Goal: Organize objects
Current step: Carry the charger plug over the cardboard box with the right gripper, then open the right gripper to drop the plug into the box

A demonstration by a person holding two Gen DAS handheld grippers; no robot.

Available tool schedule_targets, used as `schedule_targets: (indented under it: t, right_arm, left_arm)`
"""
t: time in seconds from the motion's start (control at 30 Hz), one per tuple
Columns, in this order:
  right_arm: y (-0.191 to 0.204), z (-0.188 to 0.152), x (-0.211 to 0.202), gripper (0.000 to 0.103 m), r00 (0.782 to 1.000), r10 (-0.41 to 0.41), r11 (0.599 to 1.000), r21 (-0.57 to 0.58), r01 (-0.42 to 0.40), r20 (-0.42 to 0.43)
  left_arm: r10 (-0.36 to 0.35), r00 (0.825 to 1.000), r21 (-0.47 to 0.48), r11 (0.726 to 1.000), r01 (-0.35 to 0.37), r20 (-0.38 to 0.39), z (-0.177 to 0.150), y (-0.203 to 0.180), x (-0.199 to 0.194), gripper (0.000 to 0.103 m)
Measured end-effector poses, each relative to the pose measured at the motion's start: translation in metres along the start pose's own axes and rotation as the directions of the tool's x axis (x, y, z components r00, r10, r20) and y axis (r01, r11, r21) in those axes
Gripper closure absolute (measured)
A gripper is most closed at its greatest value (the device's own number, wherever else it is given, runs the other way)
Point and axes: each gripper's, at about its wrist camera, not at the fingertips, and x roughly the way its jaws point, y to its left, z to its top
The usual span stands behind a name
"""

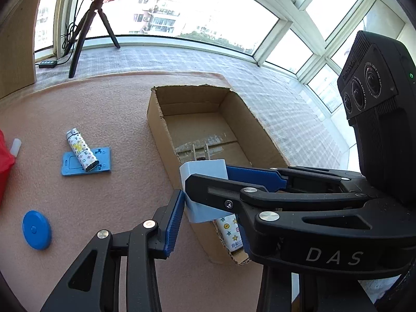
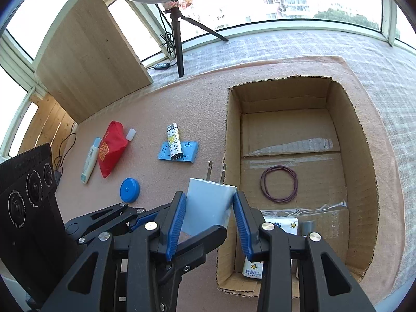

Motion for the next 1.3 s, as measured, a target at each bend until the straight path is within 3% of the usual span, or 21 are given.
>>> schedule_targets:
  t: [0.37,0.67,0.77,0.83,0.87,0.93,1.3]
  right_arm:
    - [-0.070,0.001,-0.005,0.068,1.000,-0.028,0.993,0.118,0.028,-0.003]
    - [-0.092,-0.003,-0.004,0.068,1.000,-0.028,0.988,0.154,0.029,-0.010]
    - [-0.094,-0.003,-0.005,0.068,1.000,-0.030,0.987,0.158,0.030,-0.007]
    - [-0.095,-0.004,-0.004,0.060,0.999,-0.042,0.985,0.168,0.043,-0.007]
    - [-0.096,-0.004,-0.004,0.050,0.999,-0.047,0.983,0.176,0.047,-0.003]
    - [-0.097,-0.004,-0.006,0.044,0.999,-0.052,0.981,0.189,0.050,0.007]
    - [-0.078,-0.005,-0.015,0.043,0.995,-0.085,0.979,0.192,0.072,0.059]
  left_arm:
    - [-0.044,0.996,0.058,0.997,0.049,-0.075,0.020,-0.038,0.066,0.062]
    - [-0.045,0.993,0.076,0.996,0.054,-0.108,0.023,-0.051,0.091,0.061]
    - [-0.032,0.993,0.082,0.996,0.042,-0.111,0.022,-0.053,0.091,0.057]
    - [-0.023,0.994,0.081,0.996,0.033,-0.111,0.022,-0.053,0.089,0.045]
    - [-0.016,0.994,0.079,0.997,0.024,-0.107,0.022,-0.052,0.087,0.040]
    - [-0.012,0.994,0.076,0.997,0.020,-0.109,0.022,-0.051,0.085,0.038]
    - [0.004,0.998,0.048,0.999,-0.001,-0.057,0.011,-0.026,0.040,0.038]
